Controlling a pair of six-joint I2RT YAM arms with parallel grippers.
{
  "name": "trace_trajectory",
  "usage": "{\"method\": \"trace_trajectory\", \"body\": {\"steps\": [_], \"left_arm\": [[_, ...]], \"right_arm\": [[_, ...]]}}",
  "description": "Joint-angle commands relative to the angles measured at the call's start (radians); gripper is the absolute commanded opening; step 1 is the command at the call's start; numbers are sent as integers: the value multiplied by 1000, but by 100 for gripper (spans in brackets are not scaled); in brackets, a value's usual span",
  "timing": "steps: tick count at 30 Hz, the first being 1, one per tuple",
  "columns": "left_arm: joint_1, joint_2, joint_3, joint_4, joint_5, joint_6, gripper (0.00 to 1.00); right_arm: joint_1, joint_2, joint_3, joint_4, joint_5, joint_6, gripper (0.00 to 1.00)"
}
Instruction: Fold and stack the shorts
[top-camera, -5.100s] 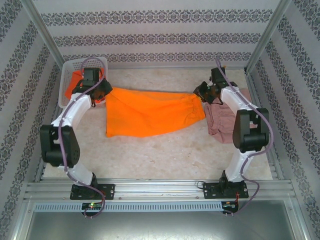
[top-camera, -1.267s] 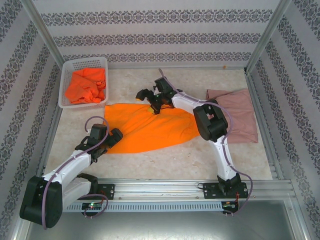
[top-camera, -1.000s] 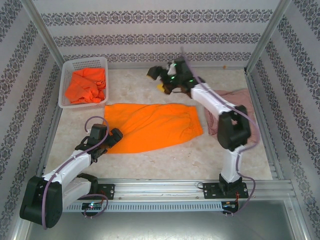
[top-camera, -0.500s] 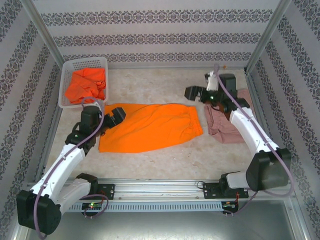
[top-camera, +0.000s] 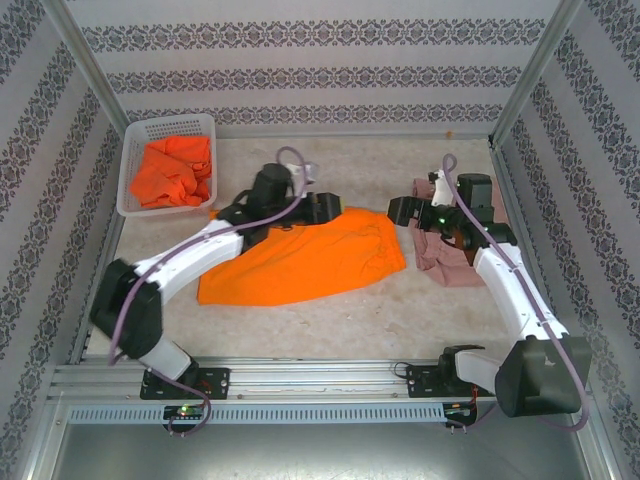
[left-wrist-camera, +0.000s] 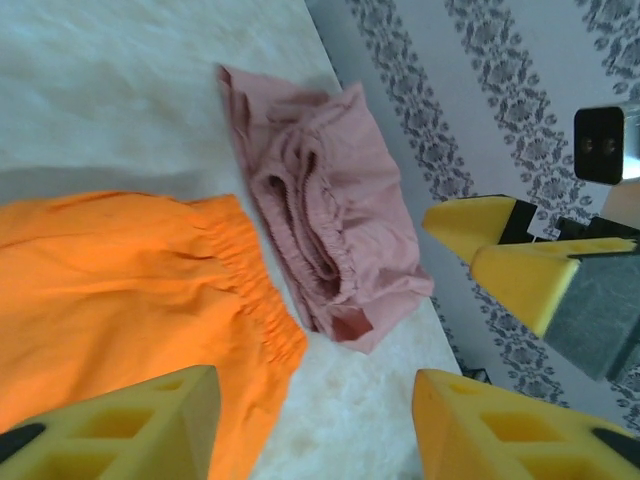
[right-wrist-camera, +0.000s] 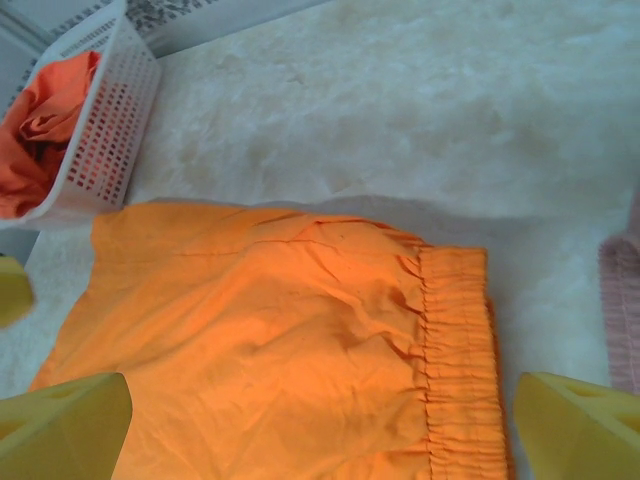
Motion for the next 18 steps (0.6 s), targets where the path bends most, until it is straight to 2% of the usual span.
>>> {"method": "trace_trajectory", "body": {"steps": [1,7,10,14,18], "left_arm": [[-55,143,115,88,69,-29,47],[-120,409,303,70,95,-62,31],[-136,497,346,39,82,-61,26],[-136,552,307,19,44,-62,21],[-128,539,215,29,8,-62,18]], "right_arm": [[-27,-6,-25,-42,-26,56,98],[-145,-3,-61,-43,-147,60,98],[-160,3,-73,-50,-169,45,98],[-160,26,-82,-53,-183,25,98],[-157,53,-87,-53,-190,19,98]]}}
